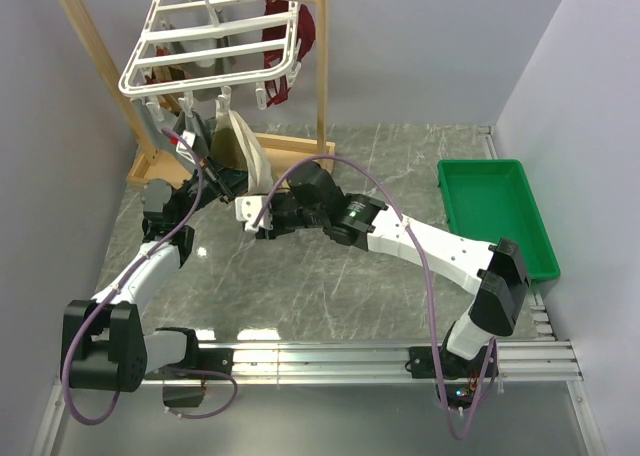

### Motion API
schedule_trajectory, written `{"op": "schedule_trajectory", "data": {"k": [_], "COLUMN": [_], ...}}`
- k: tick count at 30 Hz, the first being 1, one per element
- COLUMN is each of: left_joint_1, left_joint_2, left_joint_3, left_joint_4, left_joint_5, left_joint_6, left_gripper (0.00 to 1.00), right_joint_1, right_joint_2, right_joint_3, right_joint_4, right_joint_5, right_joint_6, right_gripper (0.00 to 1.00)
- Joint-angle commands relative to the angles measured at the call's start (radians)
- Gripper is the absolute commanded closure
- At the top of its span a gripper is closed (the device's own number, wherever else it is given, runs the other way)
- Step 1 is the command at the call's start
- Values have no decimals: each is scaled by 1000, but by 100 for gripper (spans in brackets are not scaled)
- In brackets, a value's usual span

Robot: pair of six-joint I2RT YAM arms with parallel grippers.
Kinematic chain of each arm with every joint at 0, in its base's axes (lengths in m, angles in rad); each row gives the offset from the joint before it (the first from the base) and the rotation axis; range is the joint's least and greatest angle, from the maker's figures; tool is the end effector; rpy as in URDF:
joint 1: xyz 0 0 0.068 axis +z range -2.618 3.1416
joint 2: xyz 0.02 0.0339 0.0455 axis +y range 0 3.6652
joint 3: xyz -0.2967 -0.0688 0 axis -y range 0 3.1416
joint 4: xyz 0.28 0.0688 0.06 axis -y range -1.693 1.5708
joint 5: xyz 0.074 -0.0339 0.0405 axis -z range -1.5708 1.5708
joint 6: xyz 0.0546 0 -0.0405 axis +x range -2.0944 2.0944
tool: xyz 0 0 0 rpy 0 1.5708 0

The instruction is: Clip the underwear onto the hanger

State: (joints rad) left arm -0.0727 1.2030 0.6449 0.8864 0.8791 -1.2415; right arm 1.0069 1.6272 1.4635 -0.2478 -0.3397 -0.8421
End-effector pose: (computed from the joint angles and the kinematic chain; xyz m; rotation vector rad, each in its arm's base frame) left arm 0.2818 -0.0627 0.3281 -0.0050 1.5715 -1.6098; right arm 0.2186 0.3797 0.3731 -1.7073 1.0107 0.4432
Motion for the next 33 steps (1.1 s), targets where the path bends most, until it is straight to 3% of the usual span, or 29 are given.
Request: {"op": "schedule_trajectory", "data": {"k": [1, 9, 17, 33], "left_joint_1": [-3, 4, 43, 131], "left_joint_2": [-17, -2, -39, -175], "left_joint_3": [29, 52, 52, 75], "left_joint_4": [28, -73, -231, -653], "left_joint_5": [9, -8, -38, -138], "left_joint_6": [45, 126, 226, 539], "left_gripper": [81, 76, 61, 48], "right_joint_1": [-27, -114, -203, -249], "right_joint_2": [-53, -75, -55, -59], "right_joint_3": [-14, -45, -20, -14], "right_joint_4": [67, 131, 173, 197], "right_joint_5": [34, 33, 13, -18], "right_joint_6": [72, 248, 379, 462], "right_gripper": [55, 54, 53, 47]}}
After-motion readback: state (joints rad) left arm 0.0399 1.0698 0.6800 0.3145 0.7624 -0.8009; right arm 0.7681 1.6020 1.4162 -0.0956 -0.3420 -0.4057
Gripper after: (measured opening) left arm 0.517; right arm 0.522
